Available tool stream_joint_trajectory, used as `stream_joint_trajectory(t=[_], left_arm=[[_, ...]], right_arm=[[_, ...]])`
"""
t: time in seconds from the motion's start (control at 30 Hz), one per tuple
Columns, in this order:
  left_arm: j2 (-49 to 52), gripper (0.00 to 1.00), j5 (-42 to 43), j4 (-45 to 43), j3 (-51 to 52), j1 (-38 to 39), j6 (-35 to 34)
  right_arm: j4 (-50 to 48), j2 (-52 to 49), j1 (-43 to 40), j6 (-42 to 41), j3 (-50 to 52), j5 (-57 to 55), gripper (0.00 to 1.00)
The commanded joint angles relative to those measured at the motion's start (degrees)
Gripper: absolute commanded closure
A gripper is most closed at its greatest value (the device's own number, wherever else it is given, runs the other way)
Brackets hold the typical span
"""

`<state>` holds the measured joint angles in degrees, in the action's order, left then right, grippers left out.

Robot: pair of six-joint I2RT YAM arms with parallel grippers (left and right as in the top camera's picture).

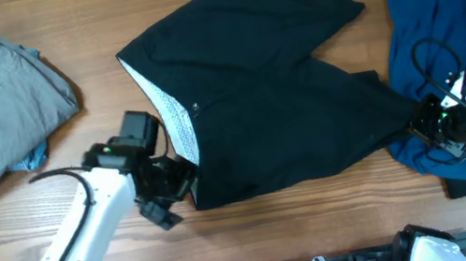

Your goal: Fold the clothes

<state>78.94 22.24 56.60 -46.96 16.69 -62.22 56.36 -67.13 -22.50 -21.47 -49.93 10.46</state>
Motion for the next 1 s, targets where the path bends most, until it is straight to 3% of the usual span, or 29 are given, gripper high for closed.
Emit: stream_joint_trajectory(t=[0.0, 0.1, 0.37, 0.43, 0.53, 0.57, 0.67, 0.83, 0.97], left_arm=[[0.35, 0.15, 3.65, -9.49, 5.14, 7.15, -13.07], [0.85, 0.24, -1.44, -16.59, 8.39, 13.31, -20.7], [9.05, 0.3, -10.71, -20.17, 8.57, 14.53, -24.2], [10.25, 0.45, -12.81, -20.9, 8.57, 14.53, -24.2], [10.27, 0.96, -16.06, -21.09, 8.55, 14.43, -23.47], [10.21, 0.96, -16.87, -20.83, 8.55, 13.81, -23.12], [8.59, 0.96, -16.79, -18.53, 8.02, 8.87, -15.37], [-4.04, 0.96, -21.05, 5.4, 0.22, -5.25, 7.48], [-14.19, 0.96, -22.99, 14.47, -7.34, -7.72, 17.03]], right_arm=[[-0.15, -0.28, -0.17, 1.16, -1.11, 0.57, 0.96], [0.07, -0.28, -0.17, 1.99, -1.11, 0.74, 0.95], [0.92, -0.28, -0.17, 2.03, -1.11, 0.74, 0.95], [0.98, -0.28, -0.17, 2.01, -1.11, 0.74, 0.95], [1.2, -0.28, -0.17, 1.99, -1.11, 0.74, 0.95], [1.36, -0.28, -0.17, 1.97, -1.11, 0.74, 0.95], [2.54, -0.28, -0.17, 1.99, -1.11, 0.72, 0.95], [7.41, -0.2, -0.17, 1.97, -1.11, 2.73, 0.96], [11.02, 3.23, -0.17, 1.97, -1.49, 7.21, 0.96]])
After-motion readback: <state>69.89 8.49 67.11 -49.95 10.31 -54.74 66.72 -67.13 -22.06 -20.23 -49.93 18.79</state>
